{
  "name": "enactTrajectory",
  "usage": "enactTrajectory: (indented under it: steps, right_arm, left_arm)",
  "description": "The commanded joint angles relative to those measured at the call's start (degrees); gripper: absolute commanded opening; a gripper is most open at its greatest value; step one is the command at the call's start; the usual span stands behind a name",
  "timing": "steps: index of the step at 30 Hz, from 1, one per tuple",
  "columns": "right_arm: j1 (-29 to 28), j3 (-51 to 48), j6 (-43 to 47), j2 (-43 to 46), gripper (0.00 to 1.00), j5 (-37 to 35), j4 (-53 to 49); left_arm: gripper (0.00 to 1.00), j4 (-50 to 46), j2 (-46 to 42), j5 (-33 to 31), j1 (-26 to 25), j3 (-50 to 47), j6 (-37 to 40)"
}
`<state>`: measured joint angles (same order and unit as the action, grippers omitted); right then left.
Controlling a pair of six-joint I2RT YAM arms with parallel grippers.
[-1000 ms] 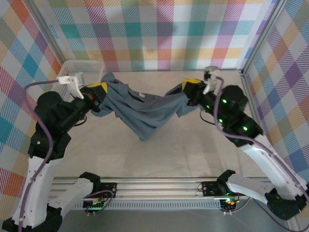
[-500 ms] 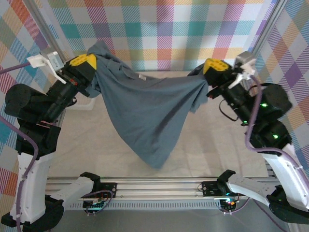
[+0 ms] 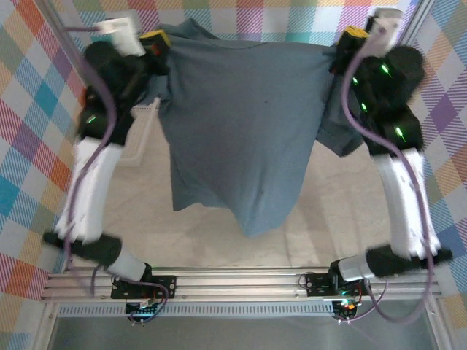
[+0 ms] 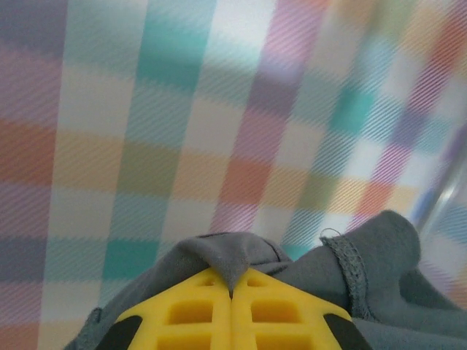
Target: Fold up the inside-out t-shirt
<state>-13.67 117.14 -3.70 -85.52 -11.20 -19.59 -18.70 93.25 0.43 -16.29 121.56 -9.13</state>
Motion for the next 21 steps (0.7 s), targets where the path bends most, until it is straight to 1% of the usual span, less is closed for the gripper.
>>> enactTrajectory:
  steps: [1, 2, 3, 4, 5, 6, 7, 8, 9, 11, 12, 14, 16, 18, 19, 21]
  right_arm:
    - [2.8, 9.9, -3.2, -16.5, 0.00, 7.2, -11.7]
    - [2.9, 13.7, -2.1, -21.6, 0.00, 7.6, -12.9]
    - [2.9, 17.5, -0.5, -26.4, 0.00, 6.6, -13.2]
    - [3.2, 21.1, 0.7, -30.3, 0.03, 5.3, -13.7]
    - [3.7, 26.9, 1.8, -35.3, 0.19, 4.4, -15.9]
    - [4.4, 35.3, 2.0, -40.3, 0.40, 4.6, -20.8]
    - [5.2, 42.0, 1.3, -43.7, 0.45, 5.8, -25.1]
    - [6.2, 43.7, -0.3, -44.7, 0.47, 7.7, -27.2]
    - [7.1, 40.6, -2.5, -42.8, 0.49, 9.4, -27.0]
    - [7.8, 34.3, -3.7, -38.6, 0.50, 14.0, -27.1]
    - [7.7, 31.3, -3.5, -36.5, 0.51, 17.1, -28.2]
    - [7.7, 26.2, -4.4, -32.5, 0.53, 23.3, -31.6]
    - [7.3, 16.6, -6.8, -26.2, 0.53, 28.2, -33.7]
    - [6.2, 0.5, -9.0, -17.4, 0.53, 29.9, -29.8]
    - [5.5, -8.4, -10.2, -12.8, 0.53, 30.2, -26.5]
    - [3.7, -27.5, -14.3, -1.7, 0.53, 29.2, -18.5]
  left_arm:
    - [0.00, -8.8, 18.4, -3.7, 1.5, 8.9, 0.4]
    - [0.00, -9.5, 24.1, -2.2, 2.0, 13.7, 0.4]
    - [0.04, -10.0, 29.3, -1.1, 2.5, 18.4, -0.2]
    - [0.16, -10.3, 33.4, -0.4, 3.0, 22.4, -1.3]
    - [0.31, -11.2, 37.5, 1.2, 3.8, 27.1, -2.3]
    - [0.42, -12.8, 40.5, 2.8, 4.6, 31.8, -3.4]
    - [0.48, -14.2, 42.0, 4.0, 5.1, 34.8, -4.1]
    - [0.52, -15.5, 42.4, 5.4, 5.5, 37.0, -4.6]
    - [0.55, -16.3, 41.4, 6.8, 5.6, 36.7, -4.4]
    - [0.56, -18.3, 37.8, 9.3, 5.4, 33.7, -4.1]
    - [0.56, -19.0, 34.8, 10.6, 5.0, 30.3, -4.3]
    - [0.57, -17.2, 26.8, 13.2, 3.5, 18.5, -4.2]
    - [0.59, -8.2, 15.0, 14.2, 0.7, 0.8, -3.1]
    - [0.61, 0.5, 4.1, 13.5, -2.4, -16.4, -2.4]
    - [0.63, 4.5, -0.4, 13.7, -3.6, -23.3, -2.1]
    - [0.67, 9.2, -9.7, 14.0, -6.5, -35.5, -1.0]
